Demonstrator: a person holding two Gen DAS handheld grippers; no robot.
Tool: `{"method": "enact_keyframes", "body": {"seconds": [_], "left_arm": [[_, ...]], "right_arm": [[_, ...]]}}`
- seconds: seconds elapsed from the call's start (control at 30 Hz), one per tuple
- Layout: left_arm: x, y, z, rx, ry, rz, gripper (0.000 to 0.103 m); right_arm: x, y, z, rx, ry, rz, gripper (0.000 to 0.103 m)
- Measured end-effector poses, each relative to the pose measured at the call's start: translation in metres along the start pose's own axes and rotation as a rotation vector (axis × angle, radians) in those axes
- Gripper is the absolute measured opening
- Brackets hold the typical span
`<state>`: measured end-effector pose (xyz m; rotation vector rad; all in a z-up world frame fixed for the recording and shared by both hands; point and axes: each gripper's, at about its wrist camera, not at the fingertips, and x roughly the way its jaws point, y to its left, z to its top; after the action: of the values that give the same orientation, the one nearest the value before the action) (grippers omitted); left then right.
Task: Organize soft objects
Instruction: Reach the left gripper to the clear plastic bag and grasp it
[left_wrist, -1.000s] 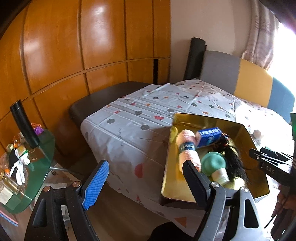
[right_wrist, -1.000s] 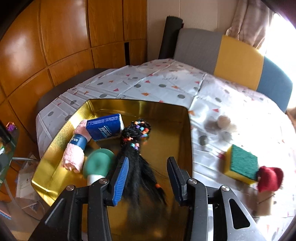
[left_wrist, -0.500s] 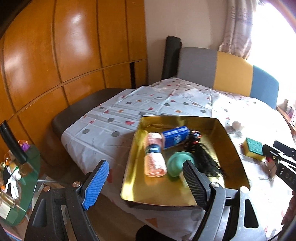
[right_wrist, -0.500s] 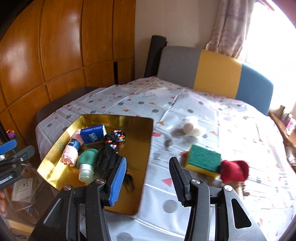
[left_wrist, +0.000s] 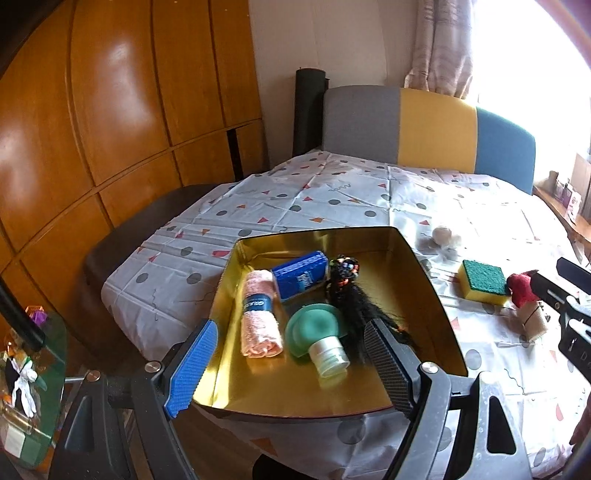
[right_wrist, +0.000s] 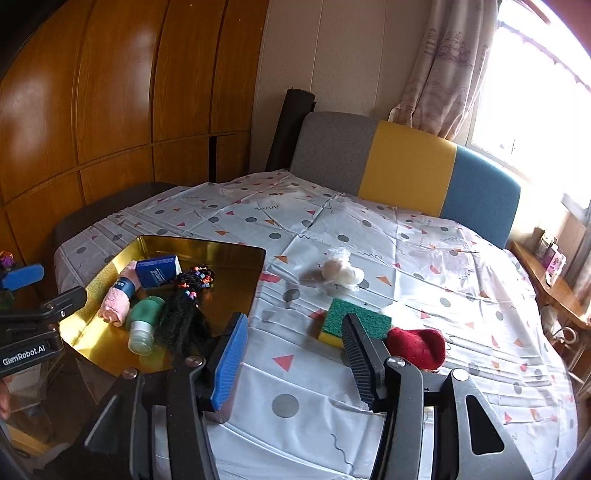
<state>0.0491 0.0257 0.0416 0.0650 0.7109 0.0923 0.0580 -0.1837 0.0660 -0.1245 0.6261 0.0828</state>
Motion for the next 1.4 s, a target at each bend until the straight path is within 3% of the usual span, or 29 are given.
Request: {"method": "enact_keyframes", "body": {"seconds": [0.2,0.43,0.6,0.77,0.87,1.0,1.4], "left_arm": [[0.001,-0.030,0.013,0.052,-0.012,-0.063,0.083],[0.016,-0.089,0.027,0.151,0.013,-0.198,0.083],[0.039,-0.128,0.037,0.178,0.082,-0.268,0.083],[0.059,-0.166,0.047,0.218,0.114,-0.316,0.085],[0.086,-0.180,0.060,0.199,0.198,-0.339,0.086],[0.124,-0.187,0.084,0.093,0.300,-0.364,0.086],[0.221,-0.236,0.131,-0.010,0.383,-0.337,0.086]], "right_arm": [[0.013,-0.029,-0.014,0.032,0.050,-0.016,0.059],[0.036,-0.108,-0.052,0.112,0.185,-0.162,0.061],[0.036,-0.164,-0.078,0.266,0.217,-0.224,0.061],[0.035,-0.191,-0.086,0.392,0.215,-0.198,0.066],[0.035,-0.193,-0.085,0.414,0.211,-0.191,0.066],[0.033,-0.191,-0.081,0.435,0.193,-0.169,0.069],[0.035,-0.208,-0.085,0.492,0.192,-0.163,0.072]]}}
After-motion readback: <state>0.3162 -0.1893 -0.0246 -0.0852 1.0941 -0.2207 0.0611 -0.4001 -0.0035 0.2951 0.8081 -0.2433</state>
